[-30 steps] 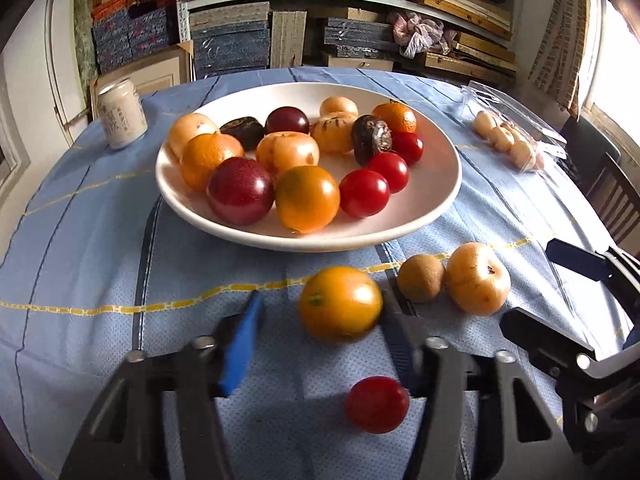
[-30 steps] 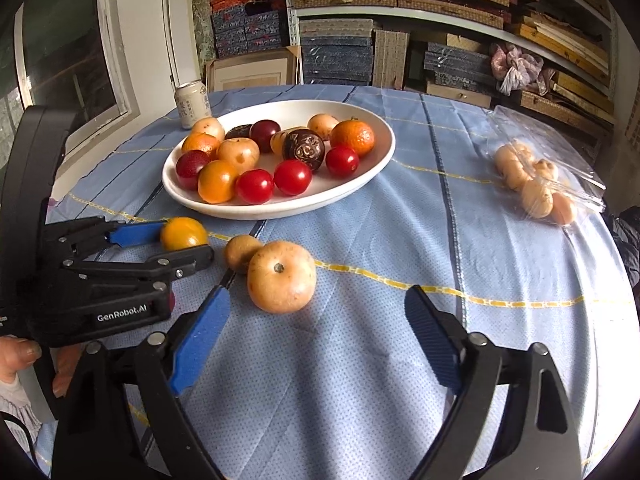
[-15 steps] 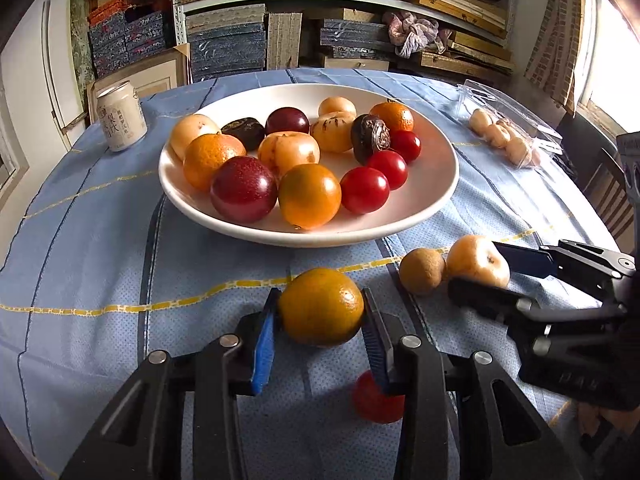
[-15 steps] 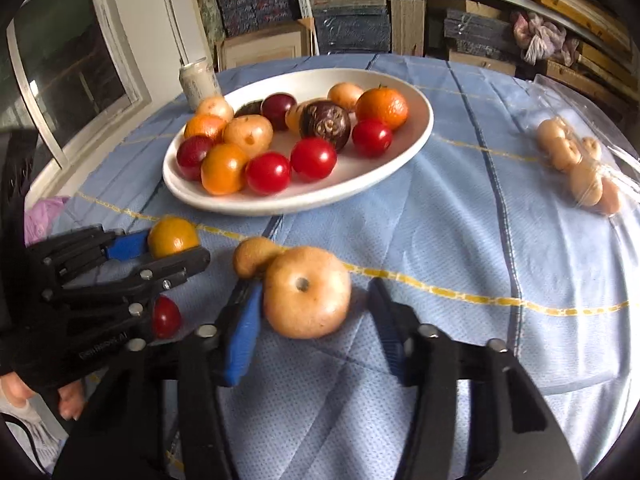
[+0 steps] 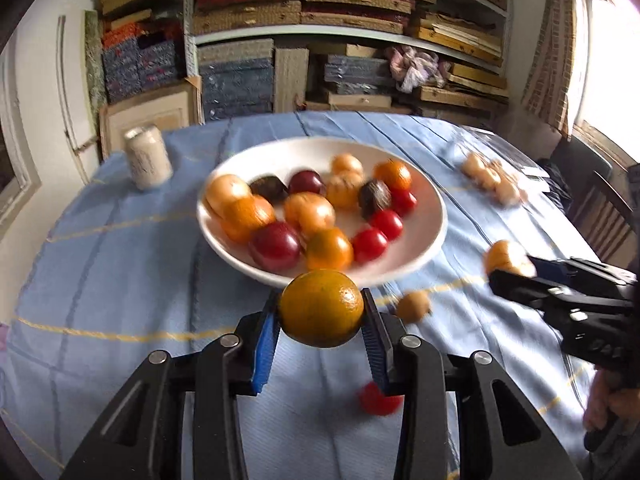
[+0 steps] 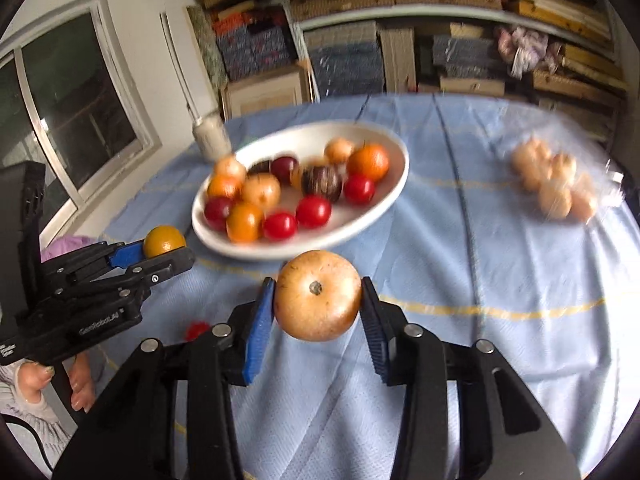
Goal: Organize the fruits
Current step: 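Place the tangerine on the plate with the left tool while the right tool places the apple there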
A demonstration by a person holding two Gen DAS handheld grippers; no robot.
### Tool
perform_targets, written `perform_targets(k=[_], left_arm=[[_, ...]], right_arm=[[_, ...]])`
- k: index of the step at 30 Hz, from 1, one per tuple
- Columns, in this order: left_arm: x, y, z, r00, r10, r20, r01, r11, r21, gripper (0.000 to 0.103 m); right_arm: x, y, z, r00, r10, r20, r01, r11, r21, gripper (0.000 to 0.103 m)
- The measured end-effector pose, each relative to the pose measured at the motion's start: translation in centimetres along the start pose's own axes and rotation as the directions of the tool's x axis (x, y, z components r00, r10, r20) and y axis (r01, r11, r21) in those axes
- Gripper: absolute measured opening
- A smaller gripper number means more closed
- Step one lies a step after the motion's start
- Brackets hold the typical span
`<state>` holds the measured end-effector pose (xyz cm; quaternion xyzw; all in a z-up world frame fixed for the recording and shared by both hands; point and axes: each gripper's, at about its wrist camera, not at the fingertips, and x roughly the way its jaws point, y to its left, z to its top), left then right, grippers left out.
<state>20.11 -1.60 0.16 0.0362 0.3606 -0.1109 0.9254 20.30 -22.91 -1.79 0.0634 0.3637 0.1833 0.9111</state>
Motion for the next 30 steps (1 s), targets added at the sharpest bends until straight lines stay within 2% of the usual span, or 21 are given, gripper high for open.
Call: perform_targets(k=[3,7,15,24,26,28,30], left_arm=[[0.4,1.1,2.5,0.999,0.036,0.007,-0.036,0.999,-0.007,0.039],[2.2,2.8,5.6,0.998,0.068,0.000,-0.068,0.997,-0.030,0.039],[7.4,4.4,9.0,0.996,0.075,-0.038,-0.077,0.995,-0.069,0.039],[10.7,4.0,9.2,0.996,0.069,-0.061,-0.072,0.996,-0.048,0.041],[10.9,3.7,9.0,0.996,0.074,-0.055,-0.076,0.996,-0.040,0.042],[11.0,3.6,8.8,0.996,0.074,-0.053,-0.076,0.996,-0.037,0.044],[10.8,3.4,8.6,0.996,0.069,-0.055,-0.071,0.997,-0.026,0.049]], right_arm=[[0.0,0.4,2.2,1.000,-0.013,0.020,0.013,1.000,-0.010,0.041],[2.1,1.5,5.3,0.999,-0.016,0.032,0.017,0.999,-0.036,0.041],[7.8,4.1,7.7,1.000,-0.004,-0.002,0.004,0.993,-0.120,0.041],[11.1,3.3,7.4,0.999,-0.015,-0.030,0.011,0.992,-0.126,0.043],[11.4,3.1,7.2,0.999,-0.019,-0.032,0.014,0.992,-0.126,0.046],[11.4,3.1,7.0,0.999,-0.025,-0.030,0.021,0.991,-0.130,0.055],[11.3,3.2,6.8,0.999,-0.030,-0.028,0.026,0.990,-0.136,0.056]])
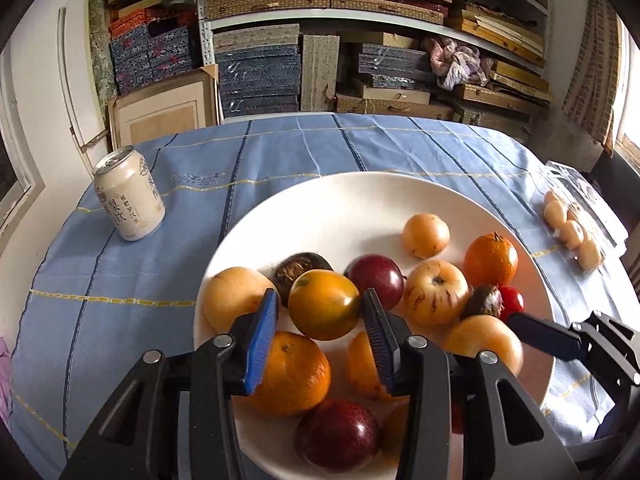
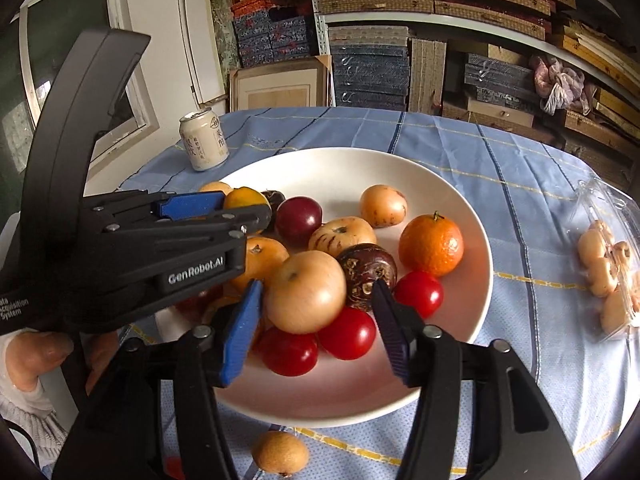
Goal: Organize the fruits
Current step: 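Place the tangerine on the plate with the left tool while the right tool places the apple there, then grasp a red tomato with the left tool while the right tool grasps a small brown fruit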
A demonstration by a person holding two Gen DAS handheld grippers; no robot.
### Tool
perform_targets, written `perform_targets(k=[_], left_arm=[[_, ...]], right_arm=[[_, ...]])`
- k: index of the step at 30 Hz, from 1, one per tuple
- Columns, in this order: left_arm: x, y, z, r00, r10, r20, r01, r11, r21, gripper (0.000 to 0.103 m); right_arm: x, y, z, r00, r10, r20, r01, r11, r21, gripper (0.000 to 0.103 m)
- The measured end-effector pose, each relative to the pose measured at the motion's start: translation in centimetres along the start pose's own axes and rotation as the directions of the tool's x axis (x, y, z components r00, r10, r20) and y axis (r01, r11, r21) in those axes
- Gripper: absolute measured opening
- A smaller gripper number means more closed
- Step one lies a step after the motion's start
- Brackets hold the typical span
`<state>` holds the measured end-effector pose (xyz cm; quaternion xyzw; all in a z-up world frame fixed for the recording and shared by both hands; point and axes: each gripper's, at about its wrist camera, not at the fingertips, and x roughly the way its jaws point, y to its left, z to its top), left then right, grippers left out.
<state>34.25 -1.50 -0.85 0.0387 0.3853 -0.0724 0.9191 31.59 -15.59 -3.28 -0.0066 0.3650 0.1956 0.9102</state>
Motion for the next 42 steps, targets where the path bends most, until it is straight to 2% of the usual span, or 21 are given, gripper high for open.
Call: perform_targets(k=[3,8,11,16,19,23,29,41,42], left_arm=[[-1.1,-0.2,-0.5,0.999,0.022,0.029,-0.022,1.000,0.011,0.056],[-4.1,-0.3,-2.1,0.998,0.014,0.054,-0.014,1.000,0.005,0.057],[-6.1,-0.9,-3.7,0.998,0.014,0.067,-0.016,1.000,0.020,0.058],[-9.4,-2.5,-6.7,0.997,0.005,0.080,-0.010,0.999,0.053,0.061],[-10.8,-3.5,-8.6,0.997,-0.009,0.080,0.003,0.997,0.080,0.064],[-12.4,-5.0,-11.7,0.997,-0.063,0.047,0.057,0.991,0.122,0.066],[-12.3,-6.1,-15.3,0.994,-0.112,0.002,0.110,0.979,0.169,0.067],[-9.6,-6.2,-15.7,0.983,-0.168,-0.080,0.178,0.973,0.145,0.066],[-9.6,-6.2,-15.8,0.982,-0.168,-0.082,0.178,0.973,0.147,0.059]], right_arm=[[-0.7,0.1,-0.2,1.000,-0.003,0.007,0.003,1.000,-0.002,0.057],[-2.9,0.2,-1.3,1.000,-0.008,0.018,0.008,1.000,-0.002,0.059],[-4.8,0.3,-2.6,0.999,-0.019,0.028,0.019,1.000,-0.008,0.066],[-7.5,-0.1,-5.0,0.999,-0.029,0.036,0.029,1.000,0.008,0.067],[-9.0,-0.7,-6.5,0.999,-0.032,0.044,0.030,0.999,0.029,0.068],[-10.3,-1.5,-8.5,0.999,-0.033,0.043,0.031,0.998,0.046,0.070],[-9.9,-2.0,-10.6,0.999,-0.030,-0.013,0.030,1.000,0.004,0.071],[-8.9,-1.5,-9.4,1.000,-0.009,-0.012,0.009,1.000,0.006,0.071],[-8.5,-1.3,-9.1,1.000,-0.004,-0.019,0.005,1.000,0.005,0.071]])
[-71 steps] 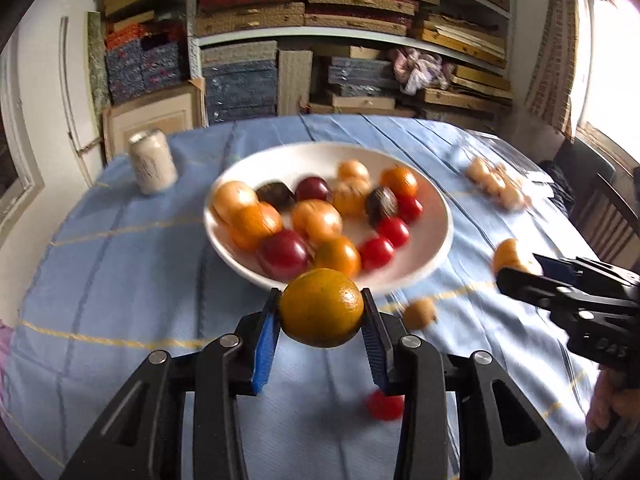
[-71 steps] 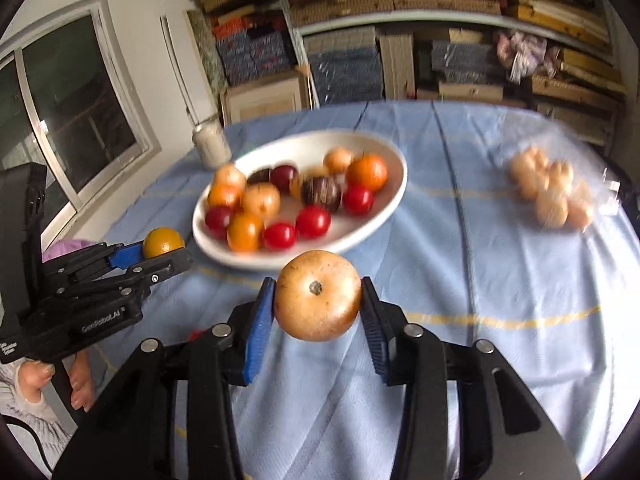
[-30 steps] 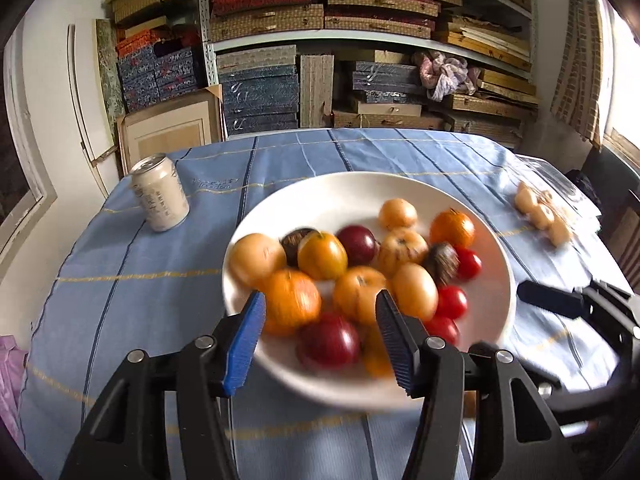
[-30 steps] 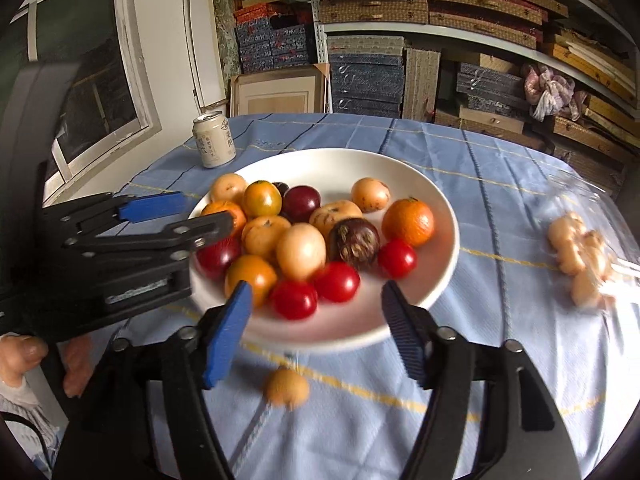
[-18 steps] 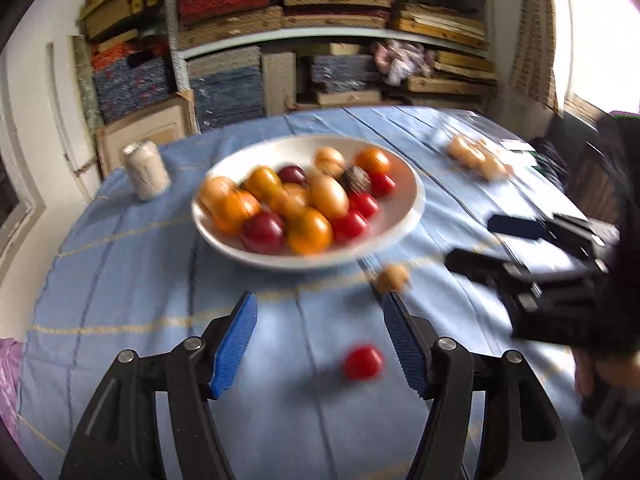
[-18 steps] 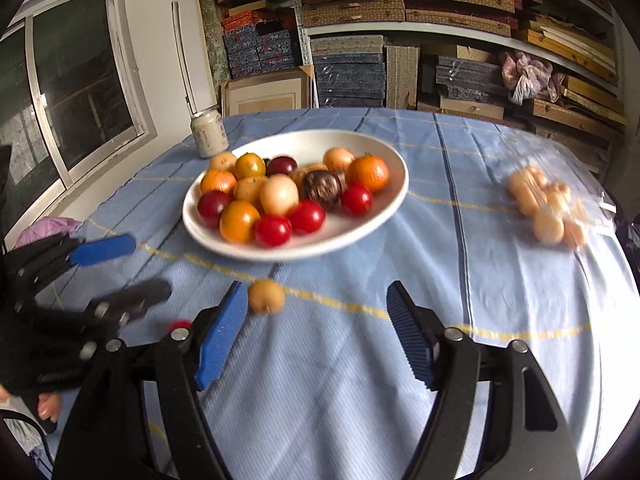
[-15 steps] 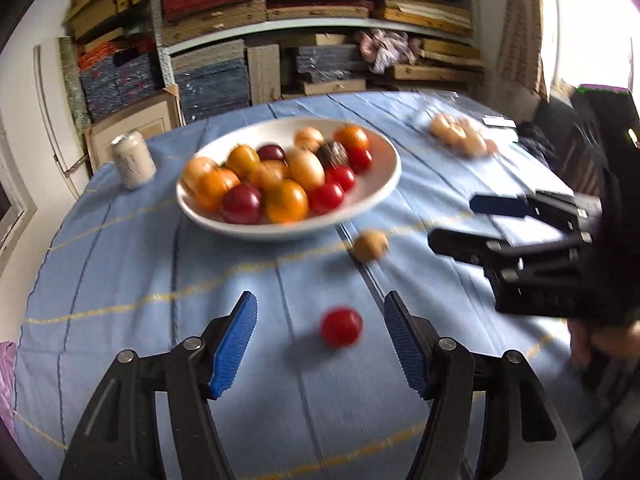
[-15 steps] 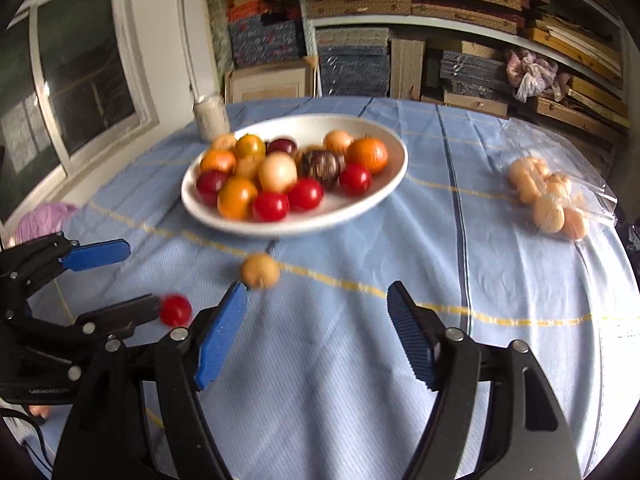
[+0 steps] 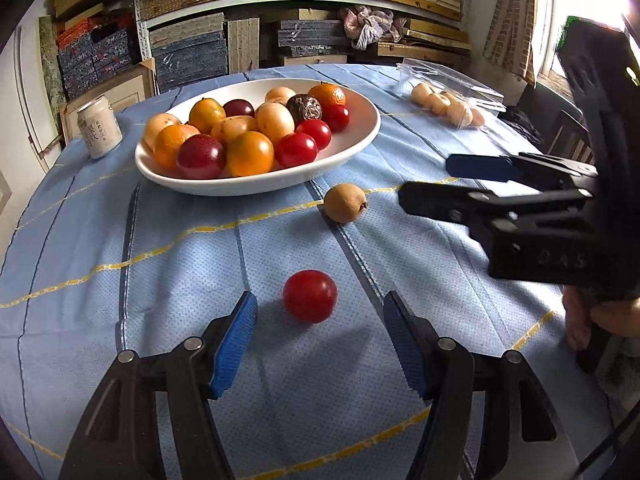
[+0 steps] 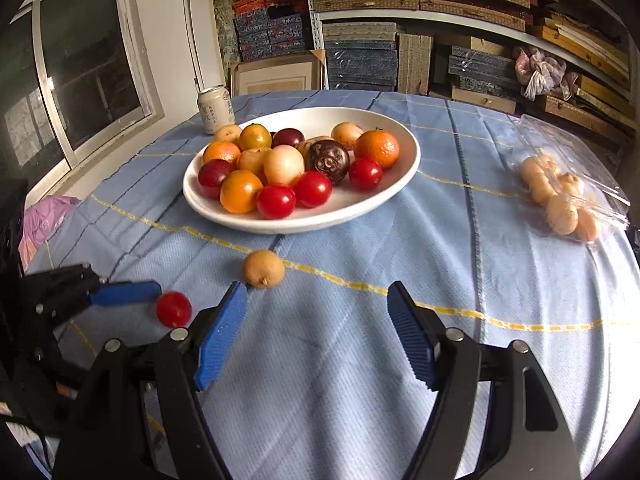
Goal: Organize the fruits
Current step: 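Grasp a red tomato with the left tool while the right tool grasps a small brown fruit, then place the tomato on the plate with the left tool while the right tool places the brown fruit there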
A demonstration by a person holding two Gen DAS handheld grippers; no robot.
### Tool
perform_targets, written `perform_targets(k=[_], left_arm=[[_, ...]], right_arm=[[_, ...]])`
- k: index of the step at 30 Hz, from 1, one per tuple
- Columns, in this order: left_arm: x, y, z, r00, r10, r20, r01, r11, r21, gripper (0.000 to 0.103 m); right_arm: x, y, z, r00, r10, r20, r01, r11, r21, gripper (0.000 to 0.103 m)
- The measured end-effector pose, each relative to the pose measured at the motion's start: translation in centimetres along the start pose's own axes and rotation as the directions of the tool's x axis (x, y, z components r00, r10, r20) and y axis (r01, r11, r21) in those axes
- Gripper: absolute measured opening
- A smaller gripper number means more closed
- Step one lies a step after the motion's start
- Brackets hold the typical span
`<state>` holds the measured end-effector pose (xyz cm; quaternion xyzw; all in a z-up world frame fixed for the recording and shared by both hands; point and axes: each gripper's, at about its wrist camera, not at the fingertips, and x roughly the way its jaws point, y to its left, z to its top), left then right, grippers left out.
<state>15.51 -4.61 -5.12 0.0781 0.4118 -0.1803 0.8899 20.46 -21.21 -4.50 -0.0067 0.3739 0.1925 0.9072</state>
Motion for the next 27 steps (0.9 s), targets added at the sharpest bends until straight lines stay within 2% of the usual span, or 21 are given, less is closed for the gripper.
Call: perform_targets(k=[1,2,3,4,8,9,10,12,17,21,24,27], left_arm=[[0.0,0.0,-0.1,1.000,0.000,-0.004,0.000,1.000,0.001,0.052],[0.2,0.2,-0.2,1.000,-0.005,-0.016,0.005,1.000,-0.006,0.039],[0.1,0.4,-0.2,1.000,-0.001,-0.014,0.001,1.000,-0.011,0.032],[0.1,0.5,-0.2,1.000,-0.004,-0.016,0.004,1.000,-0.015,0.031],[0.1,0.9,-0.3,1.000,-0.022,-0.014,0.021,0.999,-0.033,0.029],[0.0,0.9,-0.3,1.000,-0.021,-0.013,0.021,0.999,-0.031,0.026],[0.0,0.9,-0.4,1.000,-0.020,-0.012,0.019,0.999,-0.027,0.026],[0.0,0.9,-0.4,1.000,-0.023,-0.009,0.023,0.999,-0.028,0.026],[0.0,1.1,-0.1,1.000,-0.031,-0.005,0.031,0.999,-0.037,0.025],[-1.1,1.4,0.8,0.999,0.007,0.042,-0.005,0.999,-0.036,0.024],[-1.8,2.2,3.4,0.996,0.039,0.079,-0.037,0.999,-0.036,0.024],[-1.9,3.7,6.8,0.991,0.071,0.110,-0.065,0.996,-0.057,0.024]], right_arm=[[0.3,0.2,0.3,1.000,0.002,-0.005,-0.002,1.000,-0.004,0.071],[0.7,0.4,0.5,1.000,0.004,-0.009,-0.004,1.000,-0.010,0.071],[1.1,0.7,0.7,1.000,0.007,-0.014,-0.008,1.000,-0.018,0.071],[1.7,1.1,0.8,1.000,0.013,-0.028,-0.014,0.999,-0.033,0.070],[3.1,2.3,1.3,0.997,0.037,-0.070,-0.041,0.997,-0.065,0.061],[3.4,2.4,1.4,0.996,0.045,-0.074,-0.050,0.996,-0.068,0.056],[3.6,2.6,1.4,0.995,0.049,-0.081,-0.055,0.996,-0.071,0.044],[4.3,2.6,1.5,0.991,0.068,-0.117,-0.076,0.995,-0.066,0.028],[4.3,2.7,1.4,0.990,0.083,-0.111,-0.089,0.995,-0.052,0.027],[3.1,2.5,1.5,0.992,0.102,-0.079,-0.105,0.994,-0.038,0.027],[1.1,2.1,3.1,0.992,0.124,-0.008,-0.124,0.992,-0.020,0.025],[0.3,2.1,5.7,0.995,0.085,0.048,-0.084,0.996,-0.027,0.023]])
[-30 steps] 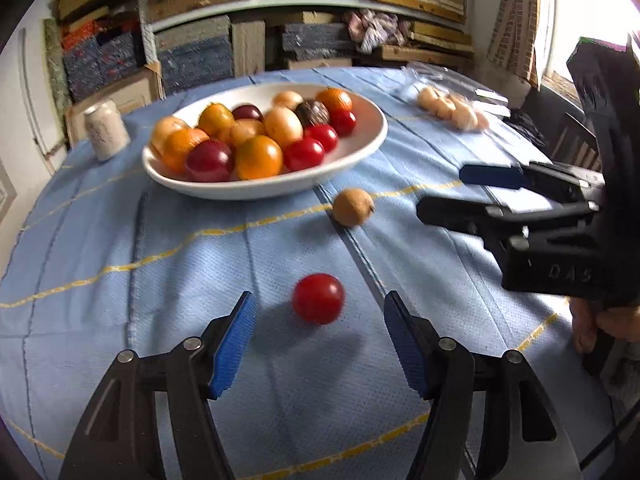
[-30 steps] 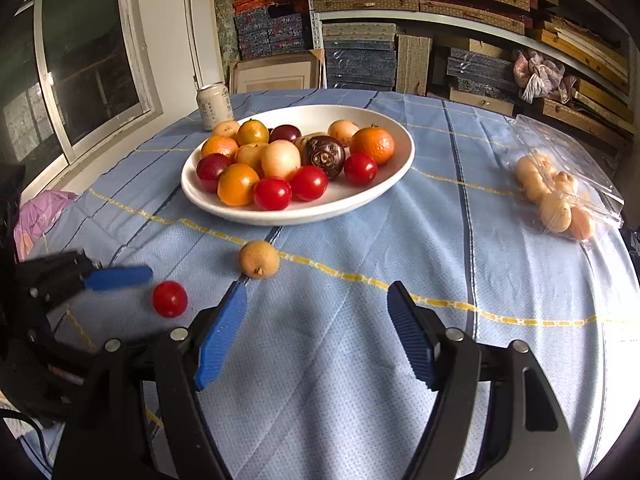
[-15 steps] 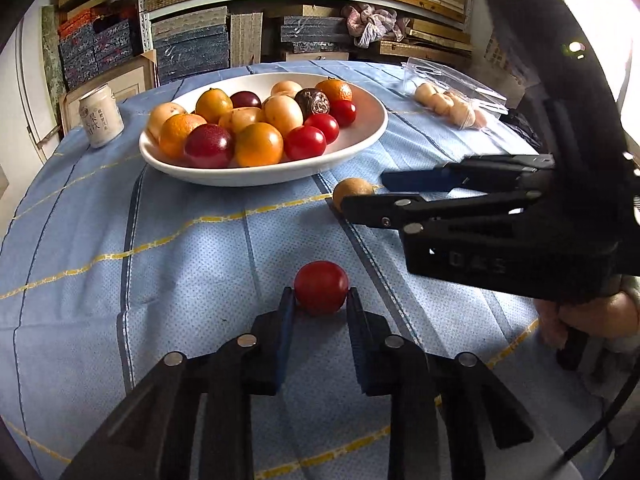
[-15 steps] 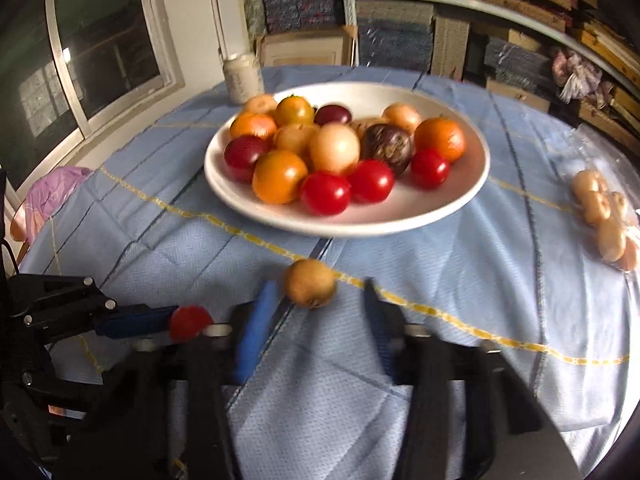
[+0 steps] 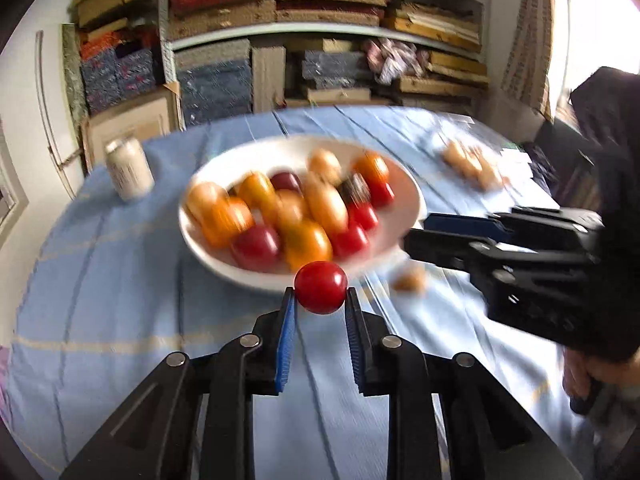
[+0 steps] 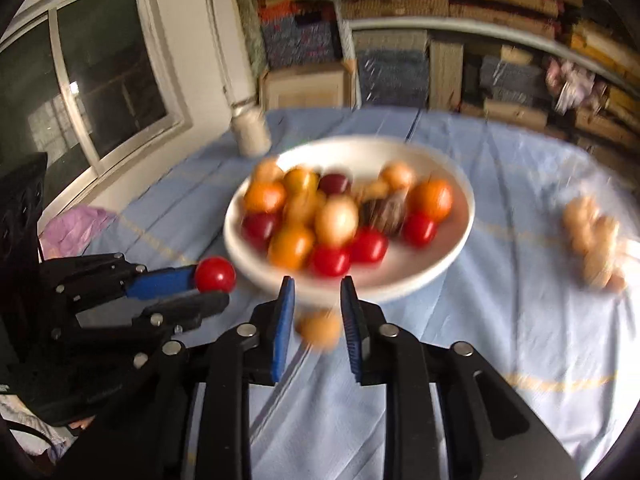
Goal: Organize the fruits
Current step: 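Place the tomato on the plate with the left tool while the right tool places the brown fruit there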
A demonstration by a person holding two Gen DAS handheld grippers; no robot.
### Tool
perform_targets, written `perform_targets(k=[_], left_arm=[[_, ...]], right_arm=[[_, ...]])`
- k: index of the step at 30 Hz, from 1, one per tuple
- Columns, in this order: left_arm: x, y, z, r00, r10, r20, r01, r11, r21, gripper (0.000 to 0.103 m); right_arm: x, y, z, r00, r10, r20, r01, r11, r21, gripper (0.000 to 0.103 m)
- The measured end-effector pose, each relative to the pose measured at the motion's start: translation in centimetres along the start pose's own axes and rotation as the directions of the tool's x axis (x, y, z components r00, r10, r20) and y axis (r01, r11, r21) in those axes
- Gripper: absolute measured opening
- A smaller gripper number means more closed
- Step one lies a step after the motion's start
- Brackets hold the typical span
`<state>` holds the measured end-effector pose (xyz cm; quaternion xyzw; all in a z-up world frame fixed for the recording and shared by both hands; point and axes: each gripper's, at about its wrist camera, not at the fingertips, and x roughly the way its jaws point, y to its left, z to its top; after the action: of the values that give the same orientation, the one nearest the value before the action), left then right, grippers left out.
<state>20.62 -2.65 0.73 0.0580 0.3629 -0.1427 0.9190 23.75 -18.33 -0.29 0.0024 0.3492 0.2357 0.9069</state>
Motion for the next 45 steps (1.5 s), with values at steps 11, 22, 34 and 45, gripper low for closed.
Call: perform_targets(k=[11,22,34,45], left_arm=[[4.0,3.8,2.9,1.000,0.000,-0.026,-0.002,0.994,-0.105,0.024],[4.6,2.9,2.6,0.999,-0.008,-0.032,0.006,0.998,-0.067,0.024],[5.6,3.0,4.1,0.999,0.005,-0.035,-0.007,0.998,-0.059,0.025],[6.4,3.5,4.7,0.996,0.086,0.018,-0.084,0.992,-0.090,0.069]], right_arm=[[3.5,0.0,1.9,1.000,0.011,-0.015,-0.011,1.000,-0.017,0.050],[5.6,0.6,-2.6,0.988,-0.043,-0.149,0.034,0.997,-0.064,0.027],[2.5,0.0,2.0,0.998,-0.055,-0.008,0.054,0.998,-0.042,0.028],[3.7,-3.5,2.5,0.983,-0.140,0.116,0.134,0.990,0.051,0.093]])
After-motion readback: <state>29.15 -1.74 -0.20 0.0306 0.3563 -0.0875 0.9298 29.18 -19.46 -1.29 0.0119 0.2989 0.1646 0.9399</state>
